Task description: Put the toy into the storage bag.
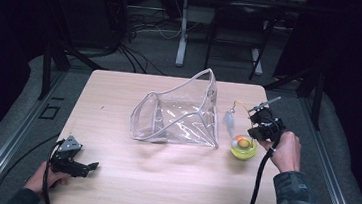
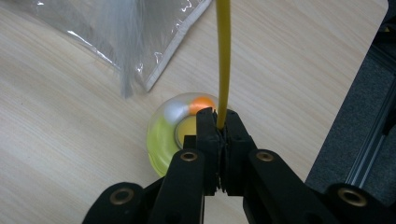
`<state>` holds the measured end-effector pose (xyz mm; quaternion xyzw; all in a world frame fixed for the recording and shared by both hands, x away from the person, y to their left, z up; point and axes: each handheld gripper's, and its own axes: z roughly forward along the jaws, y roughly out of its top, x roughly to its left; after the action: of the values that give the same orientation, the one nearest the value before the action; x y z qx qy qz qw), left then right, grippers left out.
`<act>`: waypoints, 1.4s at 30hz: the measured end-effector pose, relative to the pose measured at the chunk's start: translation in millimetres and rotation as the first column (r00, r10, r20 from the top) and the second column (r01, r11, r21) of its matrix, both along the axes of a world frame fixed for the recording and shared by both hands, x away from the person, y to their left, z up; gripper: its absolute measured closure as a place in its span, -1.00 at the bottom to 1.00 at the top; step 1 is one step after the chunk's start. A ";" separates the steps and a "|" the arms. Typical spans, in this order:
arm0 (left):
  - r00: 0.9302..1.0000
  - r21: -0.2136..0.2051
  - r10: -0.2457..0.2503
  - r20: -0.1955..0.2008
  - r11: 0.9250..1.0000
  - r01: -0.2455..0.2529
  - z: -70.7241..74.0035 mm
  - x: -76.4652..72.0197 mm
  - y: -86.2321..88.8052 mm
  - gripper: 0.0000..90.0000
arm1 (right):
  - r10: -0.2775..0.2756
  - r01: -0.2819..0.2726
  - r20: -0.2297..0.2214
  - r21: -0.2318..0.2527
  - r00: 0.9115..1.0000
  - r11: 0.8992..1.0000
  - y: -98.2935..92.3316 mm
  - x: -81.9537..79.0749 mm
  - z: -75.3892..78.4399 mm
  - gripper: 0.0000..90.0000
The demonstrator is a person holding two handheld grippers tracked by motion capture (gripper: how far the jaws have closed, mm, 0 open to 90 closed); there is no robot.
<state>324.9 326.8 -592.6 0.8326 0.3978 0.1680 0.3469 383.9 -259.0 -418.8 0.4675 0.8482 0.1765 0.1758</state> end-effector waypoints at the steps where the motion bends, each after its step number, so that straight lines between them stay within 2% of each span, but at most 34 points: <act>1: 1.000 -0.002 0.001 0.002 1.000 -0.001 -0.2 0.0 -0.1 -1.00 | -0.003 0.003 0.008 -0.007 1.000 1.000 0.5 0.8 0.8 0.95; 14: 1.000 -0.002 0.001 0.001 1.000 -0.001 -0.2 -0.1 -0.1 -1.00 | -0.023 0.023 0.008 -0.006 1.000 1.000 5.4 16.5 8.8 0.95; 29: 1.000 -0.002 0.001 0.001 1.000 -0.001 -0.2 0.0 -0.1 -1.00 | -0.045 0.045 0.023 0.016 0.999 0.999 4.8 26.6 27.9 0.95; 42: 1.000 -0.002 0.001 0.002 1.000 -0.001 -0.2 0.0 -0.1 -1.00 | -0.042 0.042 0.043 0.009 0.998 0.999 12.0 34.7 46.3 0.95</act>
<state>324.9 326.8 -592.8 0.8320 0.3979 0.1684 0.3480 418.6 -247.0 -372.5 0.4819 0.8335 0.1862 0.1957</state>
